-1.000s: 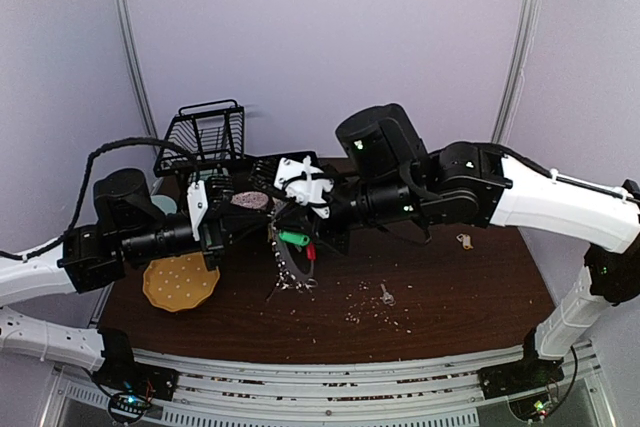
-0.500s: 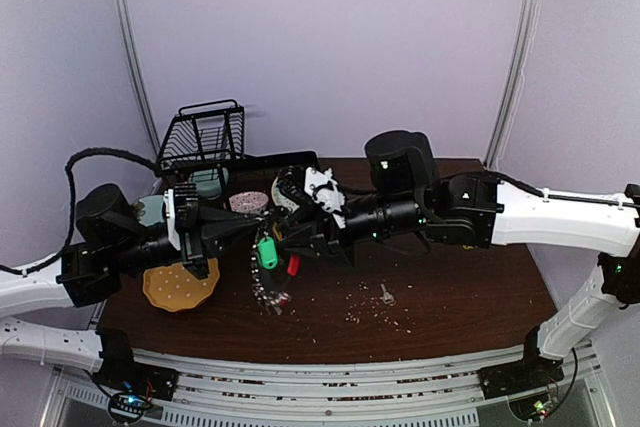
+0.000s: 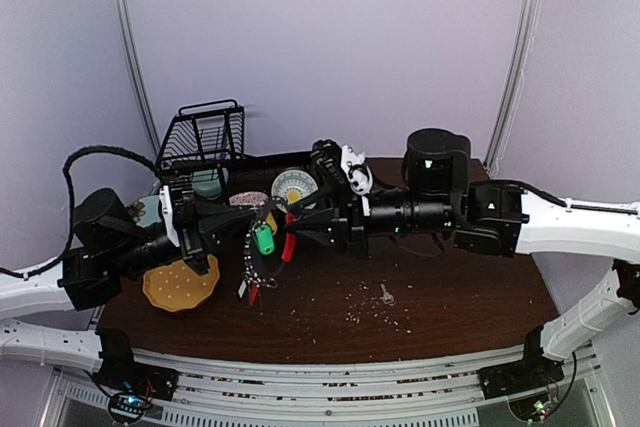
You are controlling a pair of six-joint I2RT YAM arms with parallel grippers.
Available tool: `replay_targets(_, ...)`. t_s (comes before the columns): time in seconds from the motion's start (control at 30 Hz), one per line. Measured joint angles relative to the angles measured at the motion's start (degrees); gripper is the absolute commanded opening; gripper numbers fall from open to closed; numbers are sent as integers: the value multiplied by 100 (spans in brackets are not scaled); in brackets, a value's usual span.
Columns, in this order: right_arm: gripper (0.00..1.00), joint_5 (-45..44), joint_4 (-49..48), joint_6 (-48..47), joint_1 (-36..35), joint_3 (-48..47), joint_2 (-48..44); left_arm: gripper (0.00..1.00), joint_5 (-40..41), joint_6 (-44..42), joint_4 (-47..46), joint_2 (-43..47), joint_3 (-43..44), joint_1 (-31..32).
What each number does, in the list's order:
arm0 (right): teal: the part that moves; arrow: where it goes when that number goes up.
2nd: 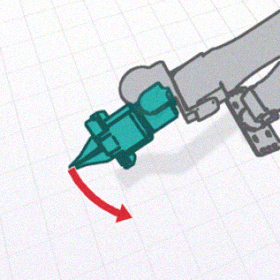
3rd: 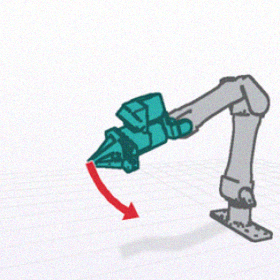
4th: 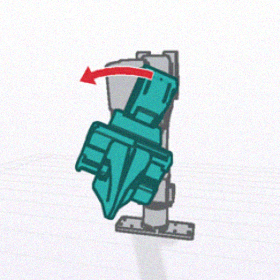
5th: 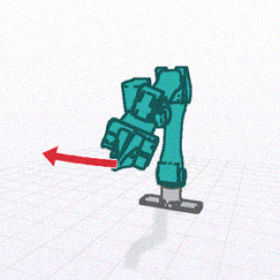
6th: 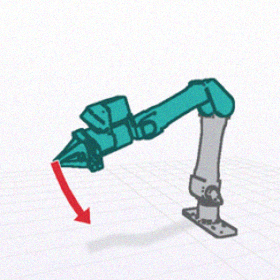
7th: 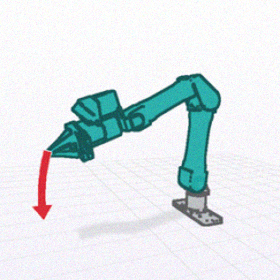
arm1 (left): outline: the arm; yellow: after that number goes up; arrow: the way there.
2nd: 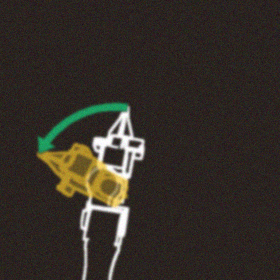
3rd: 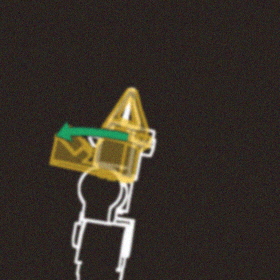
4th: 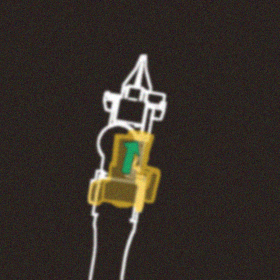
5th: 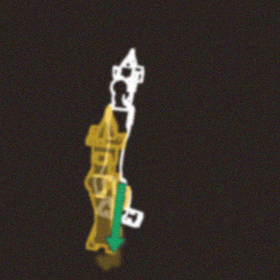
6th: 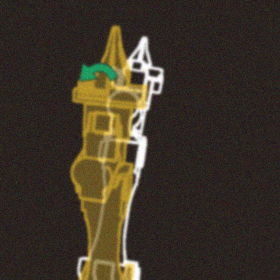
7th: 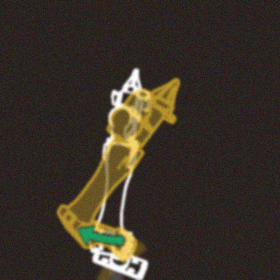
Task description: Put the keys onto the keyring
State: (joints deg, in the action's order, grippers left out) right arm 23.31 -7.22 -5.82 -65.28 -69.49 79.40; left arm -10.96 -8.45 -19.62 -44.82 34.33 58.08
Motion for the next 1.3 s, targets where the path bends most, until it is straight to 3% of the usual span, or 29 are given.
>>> replay_targets(0.07,43,48,-341,234,0,168,70,0,33,83,-92,11,-35,0)
replay_targets(0.33,36,267,-1298,866,-11,208,765,0,114,400,-505,50,-210,0)
replay_targets(0.53,11,426,-1537,1054,-11,160,999,0,116,544,-752,122,-343,0)
replay_targets(0.67,0,684,-1725,1167,-11,55,1143,0,122,693,-1025,221,-520,-2)
replay_targets(1.17,0,1508,-1488,1342,-20,-811,1755,0,109,992,-1572,439,-841,-22)
replay_targets(1.3,20,1488,-1051,1209,-35,-1075,1784,0,111,1012,-1635,452,-844,-28)
